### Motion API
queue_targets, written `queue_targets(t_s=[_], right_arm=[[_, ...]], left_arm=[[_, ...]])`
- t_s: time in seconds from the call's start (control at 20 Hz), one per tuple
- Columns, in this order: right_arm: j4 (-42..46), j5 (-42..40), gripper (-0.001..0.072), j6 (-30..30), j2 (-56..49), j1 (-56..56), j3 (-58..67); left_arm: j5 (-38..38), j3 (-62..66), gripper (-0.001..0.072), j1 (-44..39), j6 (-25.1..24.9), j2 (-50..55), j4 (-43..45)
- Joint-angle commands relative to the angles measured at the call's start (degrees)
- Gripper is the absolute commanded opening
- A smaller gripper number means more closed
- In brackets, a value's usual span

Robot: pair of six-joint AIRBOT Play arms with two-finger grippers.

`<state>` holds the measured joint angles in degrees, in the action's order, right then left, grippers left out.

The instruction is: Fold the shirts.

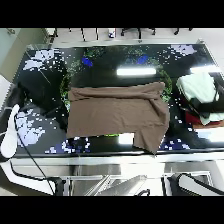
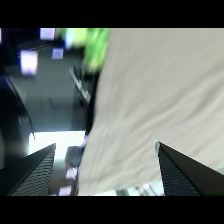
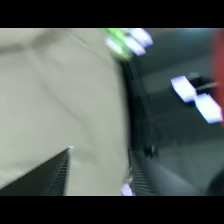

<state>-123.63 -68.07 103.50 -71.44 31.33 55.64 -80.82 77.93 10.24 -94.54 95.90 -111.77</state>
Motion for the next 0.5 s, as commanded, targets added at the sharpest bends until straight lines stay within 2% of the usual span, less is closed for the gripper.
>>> queue_targets(t_s=[0.0, 0.3, 0.35, 0.4, 0.45], right_arm=[[0.3, -2.7, 0.0543, 0.2, 5.7, 7.2, -10.8], [-0.7, -4.6, 0.0544, 0.2, 5.4, 6.3, -16.8], [-0.7, -4.5, 0.0545, 0.2, 5.2, 5.4, -18.2], [-0.7, -4.1, 0.0555, 0.2, 5.0, 4.4, -19.6], [-0.8, -3.2, 0.0624, 0.2, 4.5, 3.2, -20.9]], left_arm=[[8.0, -17.9, 0.0698, 0.7, -5.0, -5.7, -5.3], [9.9, -22.2, 0.0694, -1.0, -6.6, -5.7, -8.4], [9.9, -21.4, 0.0534, -1.7, -6.6, -5.7, -8.4], [9.6, -20.7, 0.0278, -2.5, -6.6, -5.7, -8.4], [9.4, -20.2, 0.0054, -3.6, -6.6, -5.7, -8.3]])
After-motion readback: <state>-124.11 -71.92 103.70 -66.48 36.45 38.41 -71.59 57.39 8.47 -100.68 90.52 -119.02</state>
